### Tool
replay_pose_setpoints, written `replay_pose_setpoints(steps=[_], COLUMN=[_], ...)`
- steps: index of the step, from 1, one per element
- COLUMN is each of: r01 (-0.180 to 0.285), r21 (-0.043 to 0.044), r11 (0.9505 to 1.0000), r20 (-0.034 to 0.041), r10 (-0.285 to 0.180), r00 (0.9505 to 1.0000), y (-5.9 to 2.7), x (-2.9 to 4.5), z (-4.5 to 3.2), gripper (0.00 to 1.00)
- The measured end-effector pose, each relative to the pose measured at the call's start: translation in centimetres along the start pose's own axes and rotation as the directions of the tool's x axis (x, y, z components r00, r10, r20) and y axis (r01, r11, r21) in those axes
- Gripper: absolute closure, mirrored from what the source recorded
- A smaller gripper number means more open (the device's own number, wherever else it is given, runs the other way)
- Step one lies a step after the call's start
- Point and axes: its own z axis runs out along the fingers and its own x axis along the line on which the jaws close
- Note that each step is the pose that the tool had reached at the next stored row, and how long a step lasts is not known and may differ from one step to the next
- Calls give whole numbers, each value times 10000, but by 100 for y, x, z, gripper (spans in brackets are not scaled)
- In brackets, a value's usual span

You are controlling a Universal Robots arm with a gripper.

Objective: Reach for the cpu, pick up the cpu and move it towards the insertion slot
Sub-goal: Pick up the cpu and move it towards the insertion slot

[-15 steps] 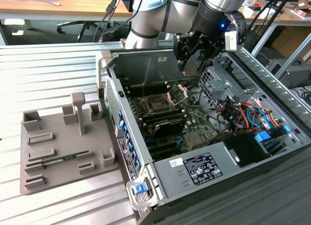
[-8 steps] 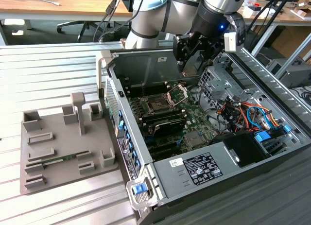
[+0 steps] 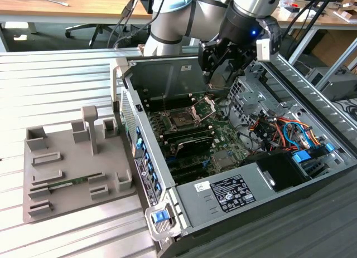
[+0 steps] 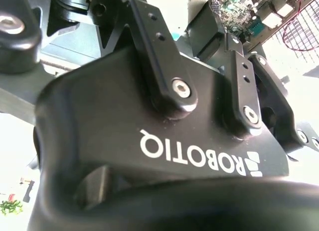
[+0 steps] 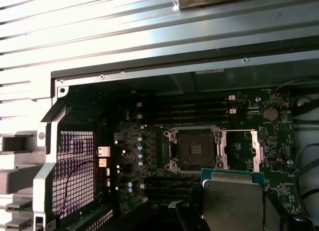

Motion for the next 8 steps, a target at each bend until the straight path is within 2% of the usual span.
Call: replay_pose_setpoints(steps=[8], r01=[0], r21=[0], r11=[10000], r20=[-1], r10=[0], r00=[10000], y=[-1], x=[0], z=[28], gripper=[45])
